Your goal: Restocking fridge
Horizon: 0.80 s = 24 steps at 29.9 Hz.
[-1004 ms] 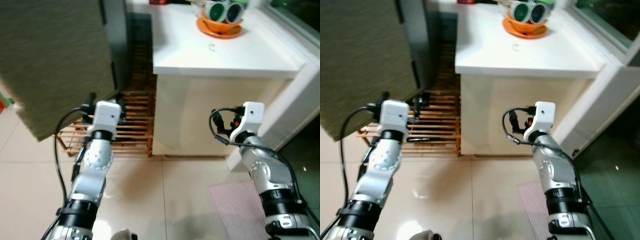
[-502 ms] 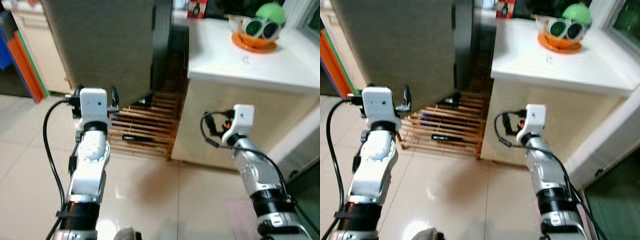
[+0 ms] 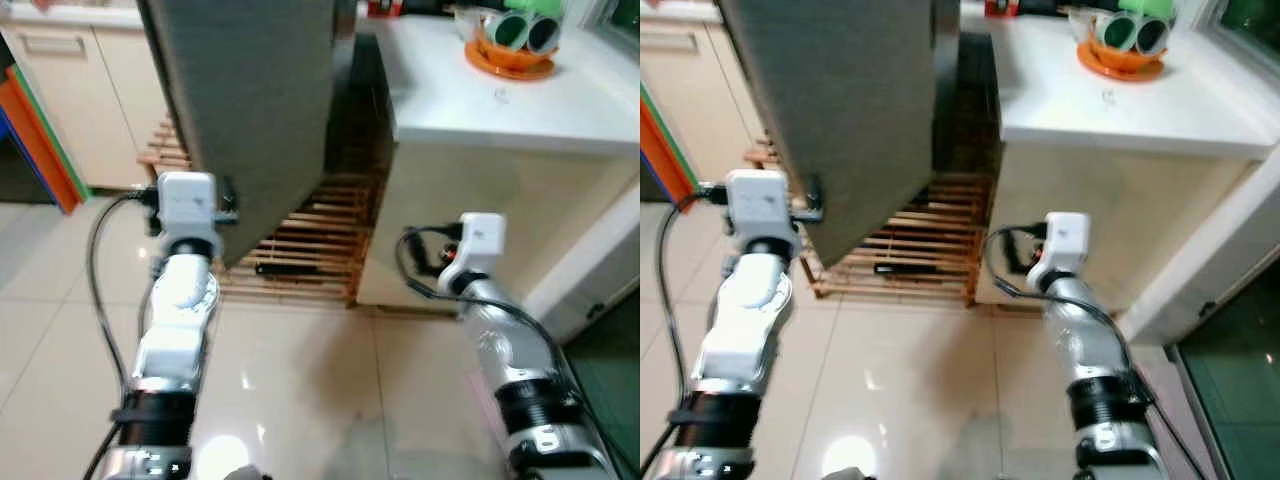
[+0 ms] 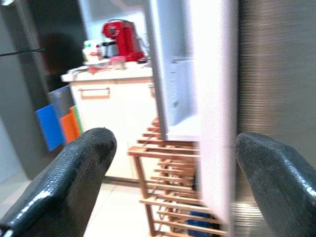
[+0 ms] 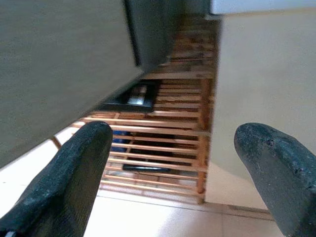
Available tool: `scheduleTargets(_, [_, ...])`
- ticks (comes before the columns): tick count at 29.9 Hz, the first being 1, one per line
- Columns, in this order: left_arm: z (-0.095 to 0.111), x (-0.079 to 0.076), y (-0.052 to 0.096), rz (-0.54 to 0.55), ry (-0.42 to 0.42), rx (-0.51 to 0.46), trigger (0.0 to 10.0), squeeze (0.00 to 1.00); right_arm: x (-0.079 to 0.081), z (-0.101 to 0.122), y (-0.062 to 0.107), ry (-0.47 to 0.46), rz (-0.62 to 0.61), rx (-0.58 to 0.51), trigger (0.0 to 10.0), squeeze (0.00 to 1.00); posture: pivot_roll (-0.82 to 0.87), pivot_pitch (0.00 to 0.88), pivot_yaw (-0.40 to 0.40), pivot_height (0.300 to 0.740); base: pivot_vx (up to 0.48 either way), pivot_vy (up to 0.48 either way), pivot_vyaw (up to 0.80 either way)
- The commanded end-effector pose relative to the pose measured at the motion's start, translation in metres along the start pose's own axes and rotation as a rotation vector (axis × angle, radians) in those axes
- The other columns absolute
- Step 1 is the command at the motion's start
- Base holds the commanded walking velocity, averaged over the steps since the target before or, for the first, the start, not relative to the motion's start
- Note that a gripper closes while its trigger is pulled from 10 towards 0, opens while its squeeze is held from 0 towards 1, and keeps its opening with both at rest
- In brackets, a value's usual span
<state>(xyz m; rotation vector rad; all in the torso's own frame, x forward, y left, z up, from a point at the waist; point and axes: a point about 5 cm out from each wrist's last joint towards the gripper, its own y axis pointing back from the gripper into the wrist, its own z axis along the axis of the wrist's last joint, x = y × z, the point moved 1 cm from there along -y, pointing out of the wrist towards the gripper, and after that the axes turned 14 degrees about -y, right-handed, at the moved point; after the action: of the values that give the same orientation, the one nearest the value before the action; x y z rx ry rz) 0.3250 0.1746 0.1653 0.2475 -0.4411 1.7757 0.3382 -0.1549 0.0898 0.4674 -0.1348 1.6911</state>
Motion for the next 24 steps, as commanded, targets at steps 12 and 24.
scheduleTargets(12, [0.0085,-0.0098,0.0005,-0.044,0.055,-0.017,10.0,0.0,-0.0066,0.0147,-0.0006,0.037,0.0,-0.058,10.0,0.0,-0.01,0.0,-0.016,0.74,0.431,0.0,0.56])
scheduleTargets(24, [0.0122,-0.0088,0.0019,-0.031,0.068,-0.033,10.0,0.0,-0.0046,0.0121,-0.0035,0.026,0.006,-0.041,10.0,0.0,0.0,0.0,-0.022,0.74,0.3,0.374,0.24])
